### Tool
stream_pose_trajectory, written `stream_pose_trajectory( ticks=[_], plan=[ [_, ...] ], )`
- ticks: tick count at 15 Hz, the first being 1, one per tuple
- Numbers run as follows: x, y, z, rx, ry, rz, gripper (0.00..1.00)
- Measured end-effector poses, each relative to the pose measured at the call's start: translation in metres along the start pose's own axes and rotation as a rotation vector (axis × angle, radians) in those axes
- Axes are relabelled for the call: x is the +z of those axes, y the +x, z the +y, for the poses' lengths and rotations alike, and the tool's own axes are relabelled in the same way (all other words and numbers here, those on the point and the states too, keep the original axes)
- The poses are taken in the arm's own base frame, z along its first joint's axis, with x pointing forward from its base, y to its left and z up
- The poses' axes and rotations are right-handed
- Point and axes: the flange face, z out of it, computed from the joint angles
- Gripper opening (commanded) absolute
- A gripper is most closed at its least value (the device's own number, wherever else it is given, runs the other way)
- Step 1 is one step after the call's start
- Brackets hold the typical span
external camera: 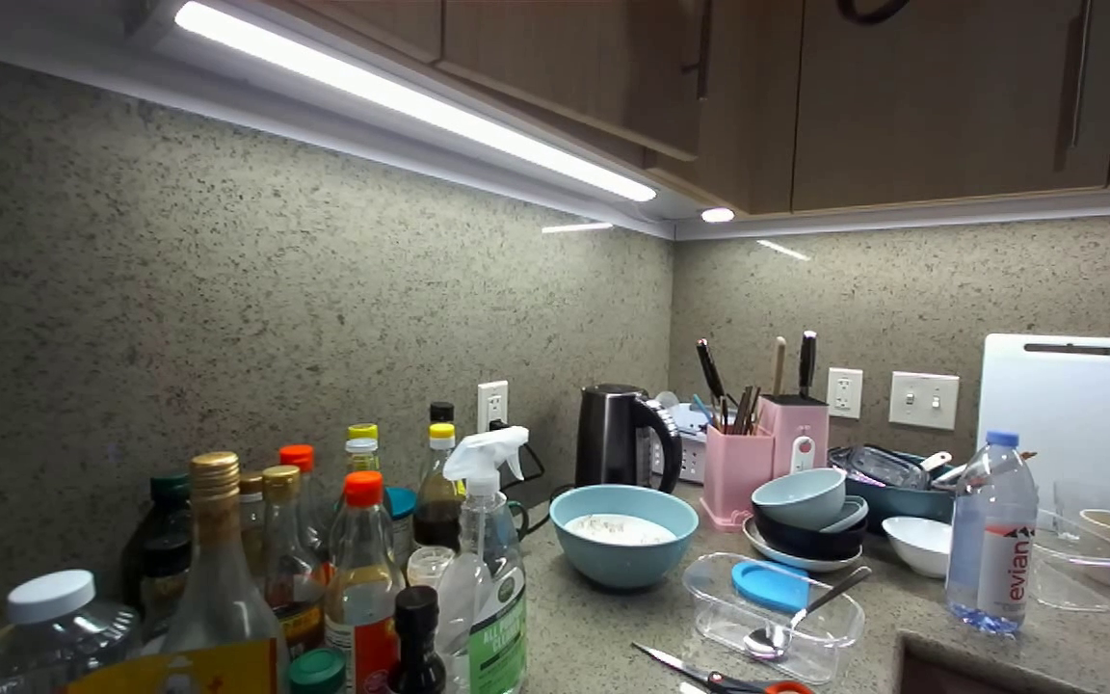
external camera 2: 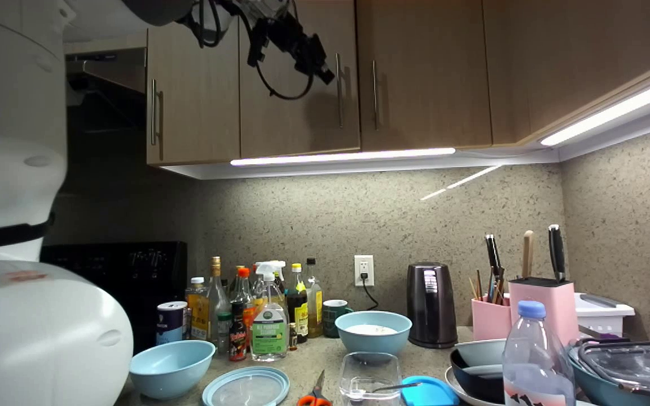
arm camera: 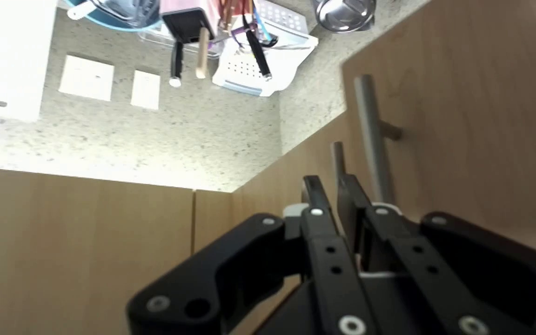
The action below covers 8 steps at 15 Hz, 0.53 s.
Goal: Open the left door of the drawer.
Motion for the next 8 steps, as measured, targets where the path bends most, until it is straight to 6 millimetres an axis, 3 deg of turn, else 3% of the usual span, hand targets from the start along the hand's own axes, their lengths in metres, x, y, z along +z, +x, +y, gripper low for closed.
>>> stream_pose_trajectory(
  ticks=[3, 8],
  plan=[
    [-0.032, 0.008, 0.026, 0.051, -0.043, -0.017, 0.15],
    [-0.027, 0.009, 0.023, 0.05, -0.05, -0.023, 0.15]
  ],
)
